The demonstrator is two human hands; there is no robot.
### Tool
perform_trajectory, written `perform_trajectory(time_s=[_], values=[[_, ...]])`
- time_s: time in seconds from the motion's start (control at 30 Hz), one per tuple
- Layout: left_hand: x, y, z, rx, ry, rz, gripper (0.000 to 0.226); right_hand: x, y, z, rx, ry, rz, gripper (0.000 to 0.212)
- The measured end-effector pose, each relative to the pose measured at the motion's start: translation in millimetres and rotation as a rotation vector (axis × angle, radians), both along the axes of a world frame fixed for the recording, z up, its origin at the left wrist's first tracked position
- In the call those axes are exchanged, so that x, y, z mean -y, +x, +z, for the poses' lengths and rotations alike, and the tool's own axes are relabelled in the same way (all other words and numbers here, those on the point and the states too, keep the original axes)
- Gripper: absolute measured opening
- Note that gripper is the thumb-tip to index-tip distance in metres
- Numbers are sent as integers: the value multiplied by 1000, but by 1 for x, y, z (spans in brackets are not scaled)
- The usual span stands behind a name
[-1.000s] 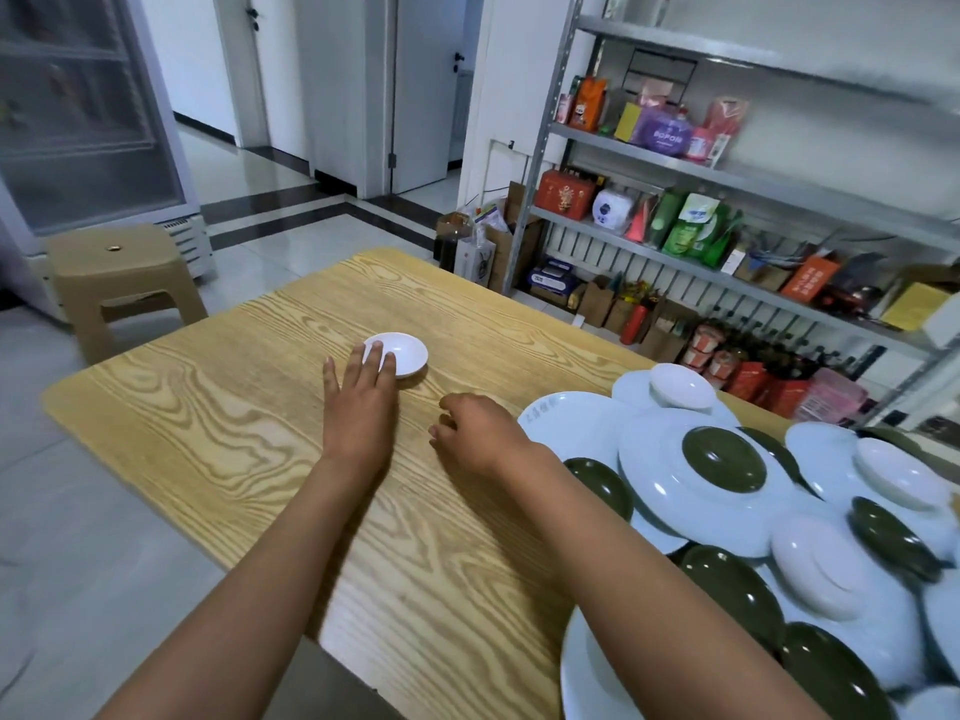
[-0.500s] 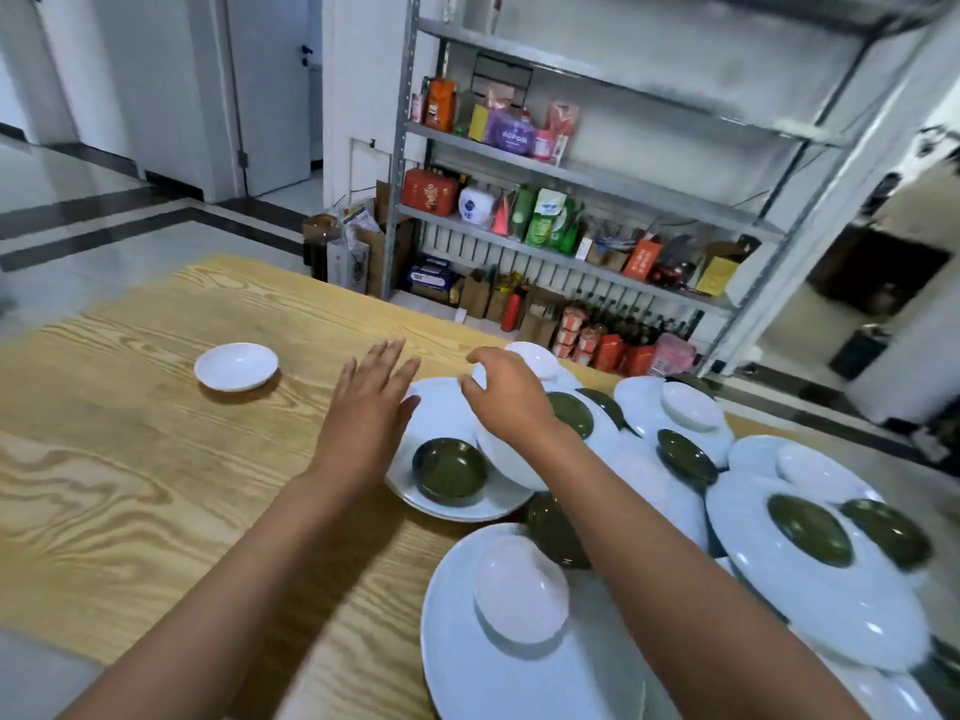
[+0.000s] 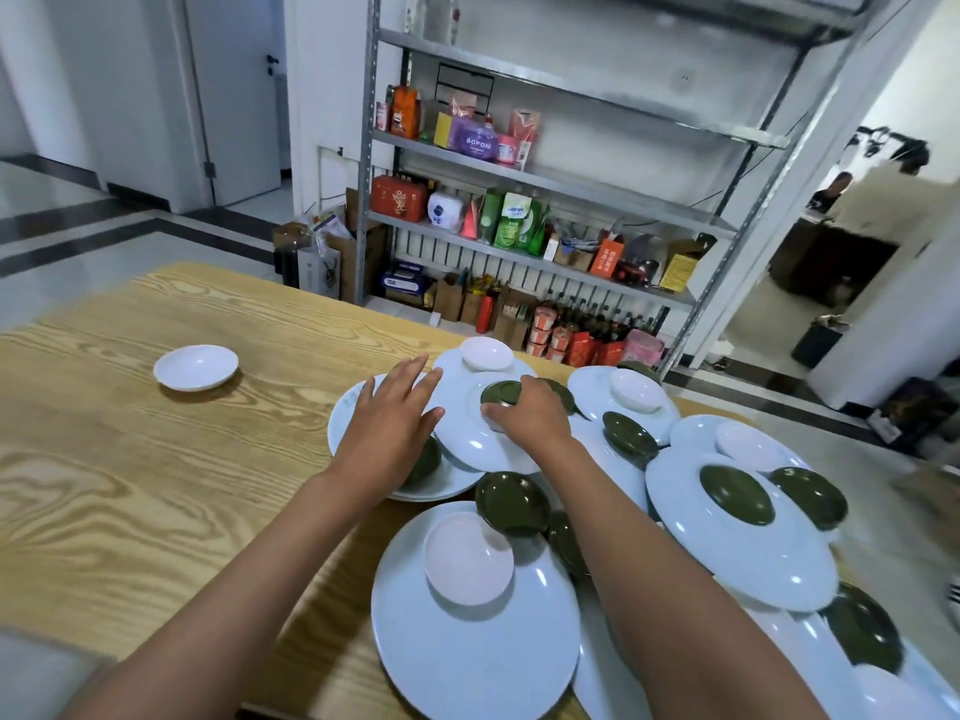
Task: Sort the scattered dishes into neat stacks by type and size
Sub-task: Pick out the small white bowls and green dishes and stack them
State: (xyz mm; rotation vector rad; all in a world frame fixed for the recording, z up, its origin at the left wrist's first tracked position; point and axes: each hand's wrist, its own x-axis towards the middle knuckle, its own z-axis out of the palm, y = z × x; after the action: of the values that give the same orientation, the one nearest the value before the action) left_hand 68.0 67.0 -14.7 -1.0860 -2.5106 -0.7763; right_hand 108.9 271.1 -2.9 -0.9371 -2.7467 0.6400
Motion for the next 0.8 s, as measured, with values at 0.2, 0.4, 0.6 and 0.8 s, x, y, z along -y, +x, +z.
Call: perform_trajectory(time_s=[0.2,0.4,0.6,0.8], values=[[4,5,-1,-4,-11,2,47,8,-1,-1,-3,-3,8,59],[14,4,-1,12,12,12,47,15,2,4,-46,50,4,50],[23,4,4,13,52,14,45,30,2,17,-235,10,7,65],[37,4,17,254,217,15,48,69,-11,39,-511,-429,66,69]])
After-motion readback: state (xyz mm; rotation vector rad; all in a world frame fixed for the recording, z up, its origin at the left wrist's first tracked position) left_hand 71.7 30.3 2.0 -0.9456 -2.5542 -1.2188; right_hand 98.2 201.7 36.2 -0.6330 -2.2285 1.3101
